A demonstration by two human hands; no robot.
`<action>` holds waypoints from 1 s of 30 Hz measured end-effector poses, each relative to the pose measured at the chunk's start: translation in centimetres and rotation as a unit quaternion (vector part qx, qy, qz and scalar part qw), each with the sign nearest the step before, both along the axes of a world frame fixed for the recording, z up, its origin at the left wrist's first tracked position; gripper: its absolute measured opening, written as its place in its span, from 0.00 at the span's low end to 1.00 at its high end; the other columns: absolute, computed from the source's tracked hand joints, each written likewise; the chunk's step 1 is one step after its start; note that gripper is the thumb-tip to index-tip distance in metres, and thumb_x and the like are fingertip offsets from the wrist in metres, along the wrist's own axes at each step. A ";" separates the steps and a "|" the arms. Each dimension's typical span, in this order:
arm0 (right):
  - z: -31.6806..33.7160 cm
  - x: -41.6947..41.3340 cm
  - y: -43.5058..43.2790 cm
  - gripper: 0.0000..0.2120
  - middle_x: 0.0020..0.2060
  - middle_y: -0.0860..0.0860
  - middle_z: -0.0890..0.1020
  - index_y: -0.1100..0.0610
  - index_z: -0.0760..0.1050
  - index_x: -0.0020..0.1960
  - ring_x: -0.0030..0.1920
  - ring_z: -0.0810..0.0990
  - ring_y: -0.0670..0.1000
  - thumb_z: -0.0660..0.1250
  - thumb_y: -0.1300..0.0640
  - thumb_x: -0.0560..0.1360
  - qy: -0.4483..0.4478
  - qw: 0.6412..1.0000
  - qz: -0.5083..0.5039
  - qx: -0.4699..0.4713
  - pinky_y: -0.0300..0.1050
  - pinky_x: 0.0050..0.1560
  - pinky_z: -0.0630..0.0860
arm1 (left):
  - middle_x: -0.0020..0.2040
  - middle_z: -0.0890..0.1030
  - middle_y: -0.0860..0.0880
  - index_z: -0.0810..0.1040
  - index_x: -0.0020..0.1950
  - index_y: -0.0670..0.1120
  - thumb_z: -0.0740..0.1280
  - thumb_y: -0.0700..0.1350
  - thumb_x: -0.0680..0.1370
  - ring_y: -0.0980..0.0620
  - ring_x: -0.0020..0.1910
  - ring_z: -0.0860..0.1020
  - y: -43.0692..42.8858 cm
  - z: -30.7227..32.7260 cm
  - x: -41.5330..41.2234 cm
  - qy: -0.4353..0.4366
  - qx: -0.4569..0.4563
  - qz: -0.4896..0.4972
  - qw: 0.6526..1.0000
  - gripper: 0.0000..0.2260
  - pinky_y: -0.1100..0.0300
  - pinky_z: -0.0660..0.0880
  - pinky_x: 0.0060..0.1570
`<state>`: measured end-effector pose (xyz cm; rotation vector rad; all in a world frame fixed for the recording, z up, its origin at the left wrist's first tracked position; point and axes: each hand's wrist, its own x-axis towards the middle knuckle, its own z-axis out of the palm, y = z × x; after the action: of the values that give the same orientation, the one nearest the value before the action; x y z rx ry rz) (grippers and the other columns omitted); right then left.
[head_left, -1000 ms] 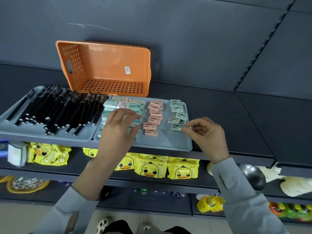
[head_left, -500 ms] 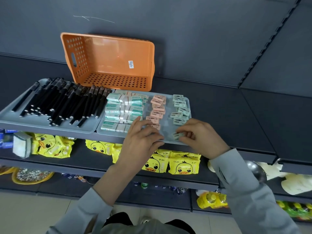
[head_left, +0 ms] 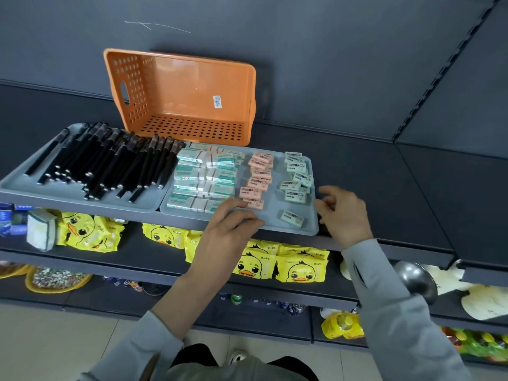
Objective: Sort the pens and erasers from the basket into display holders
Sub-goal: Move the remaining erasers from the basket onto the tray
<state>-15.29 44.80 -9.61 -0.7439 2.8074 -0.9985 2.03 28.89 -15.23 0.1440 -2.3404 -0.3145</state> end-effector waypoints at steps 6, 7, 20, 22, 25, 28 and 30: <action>0.6 -0.4 -0.2 0.11 0.34 0.46 0.82 0.55 0.82 0.54 0.47 0.82 0.57 0.70 0.59 0.72 -0.045 0.999 -0.011 -0.004 0.56 0.55 0.79 | 0.47 0.83 0.48 0.85 0.49 0.43 0.75 0.34 0.70 0.45 0.60 0.73 0.4 0.0 -0.3 0.011 0.001 0.001 1.000 0.10 0.54 0.73 0.61; 0.7 -0.4 -0.1 0.09 0.34 0.46 0.82 0.55 0.82 0.52 0.47 0.82 0.57 0.70 0.59 0.72 -0.037 0.999 -0.013 0.007 0.55 0.54 0.79 | 0.46 0.83 0.48 0.85 0.49 0.43 0.75 0.34 0.70 0.45 0.61 0.73 0.5 0.1 -0.4 0.015 0.001 0.000 1.000 0.10 0.55 0.73 0.62; 2.2 -0.8 0.2 0.09 0.47 0.54 0.85 0.56 0.82 0.53 0.56 0.78 0.59 0.70 0.57 0.73 -0.010 0.996 -0.020 0.082 0.50 0.57 0.73 | 0.70 0.70 0.45 0.72 0.70 0.44 0.65 0.61 0.76 0.42 0.74 0.61 0.0 2.8 0.9 -0.021 0.069 0.134 0.988 0.28 0.41 0.59 0.72; 2.2 -0.8 0.1 0.10 0.48 0.54 0.85 0.55 0.82 0.54 0.57 0.78 0.59 0.70 0.57 0.73 -0.012 0.996 -0.018 0.089 0.50 0.57 0.73 | 0.74 0.63 0.42 0.61 0.76 0.42 0.56 0.65 0.78 0.42 0.75 0.57 -1.8 3.1 2.2 -0.041 0.142 0.196 0.969 0.35 0.43 0.58 0.73; 2.1 -1.0 0.2 0.11 0.50 0.54 0.84 0.55 0.81 0.56 0.57 0.78 0.59 0.70 0.56 0.74 -0.017 0.995 -0.020 0.098 0.50 0.59 0.73 | 0.77 0.57 0.41 0.51 0.79 0.42 0.51 0.68 0.77 0.44 0.77 0.54 -3.1 2.8 2.7 -0.099 0.207 0.214 0.949 0.40 0.47 0.57 0.74; 2.2 -1.2 0.9 0.11 0.49 0.53 0.84 0.54 0.81 0.56 0.56 0.78 0.58 0.70 0.57 0.74 -0.026 0.994 -0.026 0.102 0.51 0.58 0.74 | 0.76 0.60 0.39 0.51 0.78 0.40 0.48 0.69 0.77 0.43 0.76 0.58 -2.9 2.4 2.2 -0.132 0.181 0.220 0.949 0.41 0.48 0.58 0.73; 2.3 -1.3 1.5 0.11 0.48 0.53 0.84 0.54 0.81 0.55 0.55 0.78 0.58 0.70 0.57 0.73 -0.030 0.994 -0.030 0.104 0.51 0.58 0.75 | 0.75 0.62 0.38 0.52 0.78 0.39 0.46 0.69 0.76 0.41 0.75 0.60 -2.5 2.3 1.8 -0.150 0.174 0.219 0.948 0.41 0.47 0.58 0.73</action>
<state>-16.64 46.33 -7.34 -0.5989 2.8374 -0.7067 3.85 26.37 -12.89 0.9265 -2.4417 -0.5049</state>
